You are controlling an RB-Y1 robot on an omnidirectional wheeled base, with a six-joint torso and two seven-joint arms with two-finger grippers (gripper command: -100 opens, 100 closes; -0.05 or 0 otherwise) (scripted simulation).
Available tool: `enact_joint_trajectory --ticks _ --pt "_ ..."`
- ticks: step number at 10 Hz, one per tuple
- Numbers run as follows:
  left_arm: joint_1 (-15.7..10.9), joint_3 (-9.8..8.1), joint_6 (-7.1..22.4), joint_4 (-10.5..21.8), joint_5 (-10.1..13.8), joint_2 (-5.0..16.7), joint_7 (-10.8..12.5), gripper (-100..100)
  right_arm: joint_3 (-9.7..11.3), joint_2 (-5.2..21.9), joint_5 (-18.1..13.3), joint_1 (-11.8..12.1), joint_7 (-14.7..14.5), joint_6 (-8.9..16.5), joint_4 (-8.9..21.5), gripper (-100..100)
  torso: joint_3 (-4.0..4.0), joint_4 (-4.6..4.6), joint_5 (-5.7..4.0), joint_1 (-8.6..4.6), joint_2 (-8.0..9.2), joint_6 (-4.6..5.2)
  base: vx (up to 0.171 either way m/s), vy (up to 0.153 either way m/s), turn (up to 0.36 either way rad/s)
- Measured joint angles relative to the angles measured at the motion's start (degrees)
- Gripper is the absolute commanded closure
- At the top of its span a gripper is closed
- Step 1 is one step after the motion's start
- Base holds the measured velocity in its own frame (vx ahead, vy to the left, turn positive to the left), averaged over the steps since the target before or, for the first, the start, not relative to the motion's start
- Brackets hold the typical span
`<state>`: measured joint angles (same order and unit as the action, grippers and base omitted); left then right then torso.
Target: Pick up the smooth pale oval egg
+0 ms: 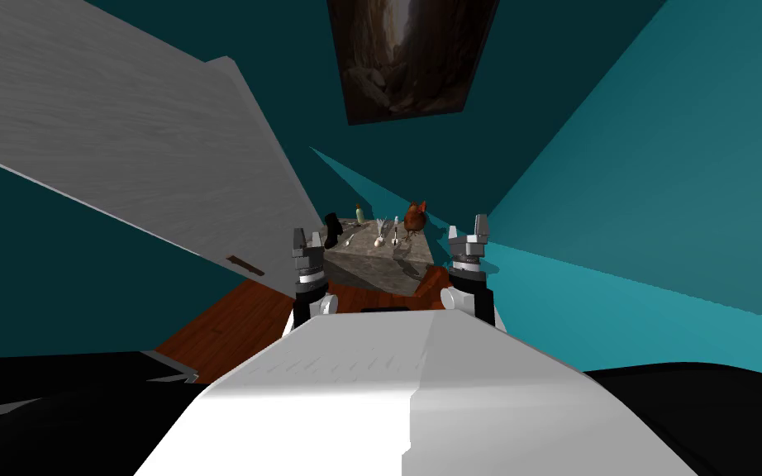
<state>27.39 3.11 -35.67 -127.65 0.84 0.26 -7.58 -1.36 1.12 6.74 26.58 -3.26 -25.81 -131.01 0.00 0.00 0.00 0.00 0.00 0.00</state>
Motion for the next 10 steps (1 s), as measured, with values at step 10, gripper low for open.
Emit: enact_joint_trajectory --ticks 10 --pt "-10.57 -5.74 11.48 14.08 -0.92 8.67 1.78 -100 0.01 -0.01 0.0 -0.01 0.0 0.0 0.0 0 0.09 0.04 -0.07 -0.3 0.15 0.01 -0.062 -0.091 -0.023"
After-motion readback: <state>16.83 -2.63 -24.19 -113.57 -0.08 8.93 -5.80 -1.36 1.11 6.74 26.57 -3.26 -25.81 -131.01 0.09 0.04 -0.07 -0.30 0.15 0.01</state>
